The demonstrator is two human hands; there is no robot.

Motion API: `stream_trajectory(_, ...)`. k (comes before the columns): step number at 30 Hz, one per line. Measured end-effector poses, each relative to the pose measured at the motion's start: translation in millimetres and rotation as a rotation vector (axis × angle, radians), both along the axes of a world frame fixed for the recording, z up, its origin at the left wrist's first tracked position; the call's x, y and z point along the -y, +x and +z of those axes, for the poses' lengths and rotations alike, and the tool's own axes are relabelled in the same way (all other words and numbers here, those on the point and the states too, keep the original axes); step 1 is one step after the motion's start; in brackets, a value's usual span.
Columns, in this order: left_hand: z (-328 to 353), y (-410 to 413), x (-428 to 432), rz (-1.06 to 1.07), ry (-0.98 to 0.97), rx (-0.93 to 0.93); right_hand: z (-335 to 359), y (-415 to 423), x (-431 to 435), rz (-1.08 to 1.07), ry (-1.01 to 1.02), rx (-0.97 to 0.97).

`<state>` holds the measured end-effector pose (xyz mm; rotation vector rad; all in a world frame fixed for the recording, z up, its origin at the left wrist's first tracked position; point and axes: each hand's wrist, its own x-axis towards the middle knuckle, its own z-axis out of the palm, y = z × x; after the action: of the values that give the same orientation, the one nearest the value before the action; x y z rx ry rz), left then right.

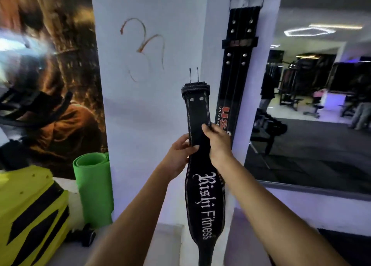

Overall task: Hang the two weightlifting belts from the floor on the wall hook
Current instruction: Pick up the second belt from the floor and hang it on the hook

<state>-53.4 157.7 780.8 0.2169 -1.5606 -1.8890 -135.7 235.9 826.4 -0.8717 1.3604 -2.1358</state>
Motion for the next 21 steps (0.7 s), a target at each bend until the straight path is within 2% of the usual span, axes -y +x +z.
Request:
stream_trajectory(3, -16.3, -20.0, -23.9, -0.046, -0.168, 0.161, 36.1, -25.9, -17.6, -0.104, -0.062, -0.021)
stream_trajectory(5, -18.3, -30.5, -37.2, -0.05, -0.221, 0.205, 52.7, -41.5, -28.7, -0.129, -0.075, -0.022)
stream_trajectory(9, 8.8, -47.9, -45.2, 0.009, -0.217, 0.145, 68.5, -66.4, -50.4, -0.083, -0.073, -0.09)
stream_trajectory(12, 29.2, -53.8, -51.8, -0.009, -0.249, 0.104, 69.3, -79.8, -64.7, -0.044, 0.003, -0.166)
stream_trajectory(16, 36.1, -56.9, -61.6, -0.016, -0.273, 0.099, 76.9, -83.9, -75.5, -0.095, -0.032, -0.126)
stream_trajectory(18, 24.8, -55.3, -65.3, -0.011, -0.228, 0.137, 79.5, -84.2, -77.3, -0.12, -0.039, -0.117)
stream_trajectory(21, -7.5, -47.2, -73.3, -0.086, -0.264, 0.29, 77.5, -87.7, -83.9, -0.128, -0.034, -0.11)
